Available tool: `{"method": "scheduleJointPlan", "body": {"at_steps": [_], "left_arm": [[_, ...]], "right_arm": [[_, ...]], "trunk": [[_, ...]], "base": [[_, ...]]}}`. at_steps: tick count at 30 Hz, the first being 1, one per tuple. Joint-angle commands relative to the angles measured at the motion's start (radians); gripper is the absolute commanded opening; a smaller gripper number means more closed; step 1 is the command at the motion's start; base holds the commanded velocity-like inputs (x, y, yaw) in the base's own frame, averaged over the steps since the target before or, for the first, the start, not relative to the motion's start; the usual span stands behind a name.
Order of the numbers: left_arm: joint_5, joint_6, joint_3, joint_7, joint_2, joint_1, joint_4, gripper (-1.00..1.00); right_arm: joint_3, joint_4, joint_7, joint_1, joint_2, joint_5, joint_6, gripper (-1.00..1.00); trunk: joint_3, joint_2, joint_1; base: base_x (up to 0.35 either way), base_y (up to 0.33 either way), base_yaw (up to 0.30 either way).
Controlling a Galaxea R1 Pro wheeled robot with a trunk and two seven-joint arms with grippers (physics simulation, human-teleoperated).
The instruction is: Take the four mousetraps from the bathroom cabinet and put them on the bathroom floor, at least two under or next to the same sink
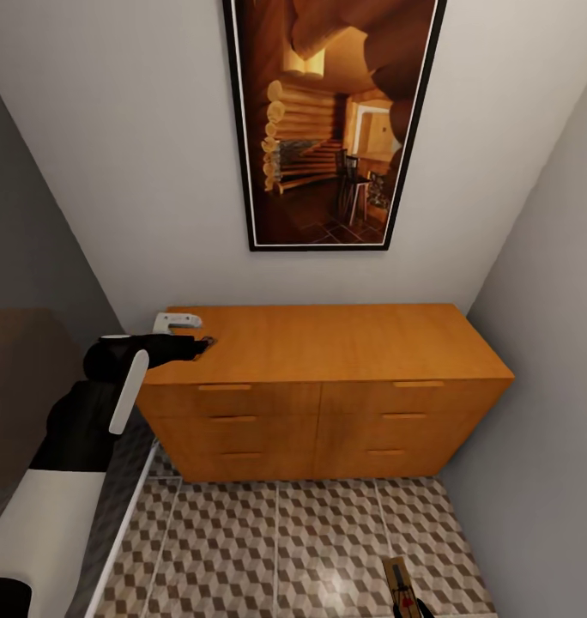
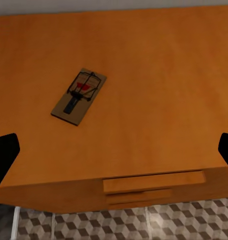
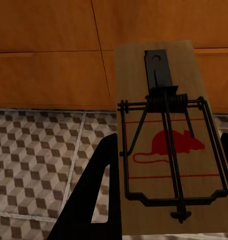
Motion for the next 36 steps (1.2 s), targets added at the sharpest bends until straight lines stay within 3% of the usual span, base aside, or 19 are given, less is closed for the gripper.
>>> {"method": "scheduleJointPlan", "body": {"at_steps": [1, 10, 22, 36], "left_arm": [[0.001, 0.004, -0.001, -0.002, 0.001, 0.000, 0.000, 1.00], [0.001, 0.004, -0.001, -0.002, 0.003, 0.003, 0.000, 1.00], [0.001, 0.004, -0.001, -0.002, 0.003, 0.008, 0.004, 1.00], [-0.001, 0.002, 0.000, -0.003, 0.003, 0.009, 0.067, 1.00]], "right_arm": [[-0.009, 0.001, 0.004, -0.001, 0.000, 0.007, -0.003, -1.00], [-0.009, 0.001, 0.004, -0.001, 0.000, 0.007, -0.003, -1.00], [-0.009, 0.000, 0.004, -0.001, 0.000, 0.007, -0.003, -1.00], [-0.008, 0.001, 0.004, -0.001, 0.000, 0.007, -0.003, -1.00]], "trunk": [[-0.002, -0.002, 0.001], [-0.002, -0.002, 0.001], [-0.002, -0.002, 0.001], [-0.002, -0.002, 0.001]], "base": [[0.000, 0.122, 0.000], [0.000, 0.161, 0.000], [0.000, 0.012, 0.000], [0.000, 0.000, 0.000]]}}
